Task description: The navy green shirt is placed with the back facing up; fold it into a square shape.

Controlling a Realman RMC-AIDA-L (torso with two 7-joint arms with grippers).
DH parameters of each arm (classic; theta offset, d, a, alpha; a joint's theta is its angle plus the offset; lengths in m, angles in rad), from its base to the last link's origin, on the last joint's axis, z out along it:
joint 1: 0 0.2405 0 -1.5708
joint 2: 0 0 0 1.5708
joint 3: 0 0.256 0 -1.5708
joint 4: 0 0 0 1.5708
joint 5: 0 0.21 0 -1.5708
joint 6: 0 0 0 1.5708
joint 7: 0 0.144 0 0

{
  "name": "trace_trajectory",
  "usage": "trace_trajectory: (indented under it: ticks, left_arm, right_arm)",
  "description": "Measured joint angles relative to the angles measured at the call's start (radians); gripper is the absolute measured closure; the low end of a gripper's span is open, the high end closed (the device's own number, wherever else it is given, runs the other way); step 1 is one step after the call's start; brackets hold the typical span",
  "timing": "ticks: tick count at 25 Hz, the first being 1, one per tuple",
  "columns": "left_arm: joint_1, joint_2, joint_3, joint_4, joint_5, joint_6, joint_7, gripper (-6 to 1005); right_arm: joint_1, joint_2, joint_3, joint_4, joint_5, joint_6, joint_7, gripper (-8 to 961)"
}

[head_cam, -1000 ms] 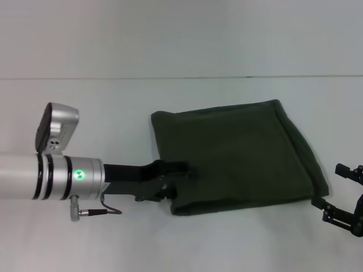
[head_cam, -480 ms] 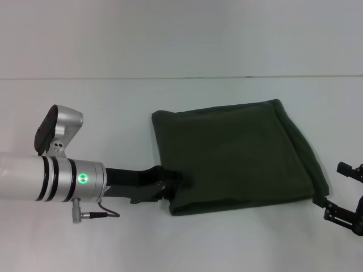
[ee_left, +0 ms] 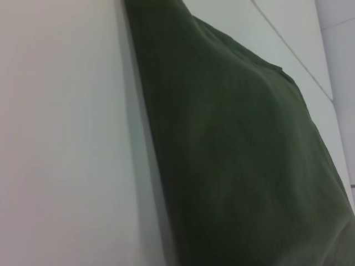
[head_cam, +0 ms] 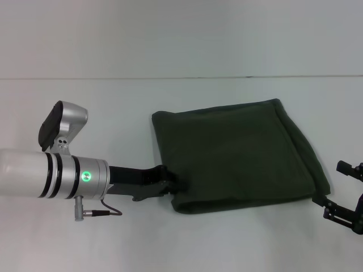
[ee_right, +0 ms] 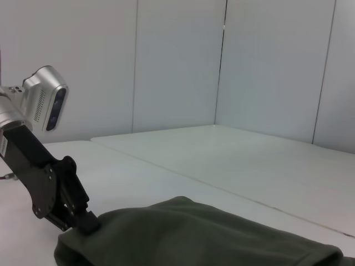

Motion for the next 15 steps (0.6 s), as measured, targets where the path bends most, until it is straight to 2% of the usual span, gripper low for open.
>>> trace_trajectory:
  ticks: [6,12,15]
  left_arm:
    - [-0.002,-0.002,0.000,0.002,0.000,0.000,0.012,796]
    - [-0.003,-0.002,-0.001,0.002,-0.004,0.003,0.033,982]
    - [-0.001,-0.001,0.000,0.002,-0.007,0.000,0.040,981]
  right_arm:
    - [0.000,0.000,0.000,0.000,0.000,0.000,0.000,72]
    - [0.002,0.000,0.002,-0.001,0.000,-0.001,0.000,72]
    - [0.005,0.000,0.003,0.000,0.000,-0.001,0.000,72]
